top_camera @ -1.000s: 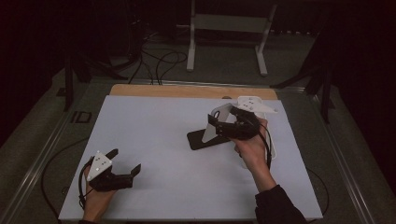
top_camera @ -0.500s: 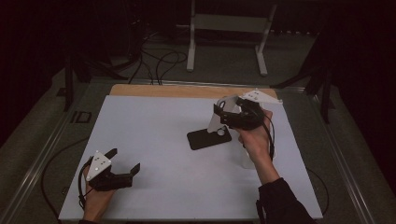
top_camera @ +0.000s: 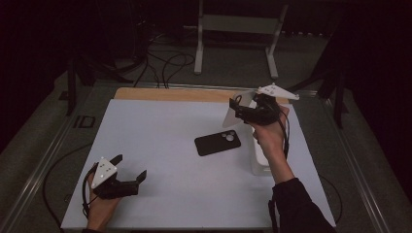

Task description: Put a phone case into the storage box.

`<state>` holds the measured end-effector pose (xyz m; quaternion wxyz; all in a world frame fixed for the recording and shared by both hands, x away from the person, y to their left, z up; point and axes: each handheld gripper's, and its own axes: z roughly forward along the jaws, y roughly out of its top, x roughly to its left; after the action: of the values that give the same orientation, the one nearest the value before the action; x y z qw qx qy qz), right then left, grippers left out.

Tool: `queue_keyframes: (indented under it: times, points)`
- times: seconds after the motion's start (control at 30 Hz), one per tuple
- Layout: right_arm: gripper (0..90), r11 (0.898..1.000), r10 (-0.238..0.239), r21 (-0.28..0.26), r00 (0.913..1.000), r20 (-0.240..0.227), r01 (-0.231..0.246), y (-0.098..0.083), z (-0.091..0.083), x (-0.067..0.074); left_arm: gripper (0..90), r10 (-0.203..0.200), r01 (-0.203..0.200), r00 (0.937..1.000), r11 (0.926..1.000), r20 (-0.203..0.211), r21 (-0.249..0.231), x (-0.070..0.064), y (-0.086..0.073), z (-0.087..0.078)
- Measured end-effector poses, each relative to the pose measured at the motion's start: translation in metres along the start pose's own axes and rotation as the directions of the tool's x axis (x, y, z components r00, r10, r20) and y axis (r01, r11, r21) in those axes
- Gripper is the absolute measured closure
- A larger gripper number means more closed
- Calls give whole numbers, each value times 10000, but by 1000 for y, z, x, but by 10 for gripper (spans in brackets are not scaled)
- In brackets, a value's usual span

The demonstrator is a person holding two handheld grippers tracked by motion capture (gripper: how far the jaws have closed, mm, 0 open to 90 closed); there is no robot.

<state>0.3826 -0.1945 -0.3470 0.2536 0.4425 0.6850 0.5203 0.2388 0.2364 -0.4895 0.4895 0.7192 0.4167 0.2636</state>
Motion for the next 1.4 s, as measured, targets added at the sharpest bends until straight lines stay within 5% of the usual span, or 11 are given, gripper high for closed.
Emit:
queue_keyframes:
  times: [0.6,1.4]
  points:
    - [166,9998,72,162,9936,1126,-91,8,12,-34,0,39,-39,10000,10000,2,36,-1,0,0]
    - [165,9971,405,515,9665,2533,-553,10,24,-72,0,-44,41,9999,9999,-165,-167,0,1,-2]
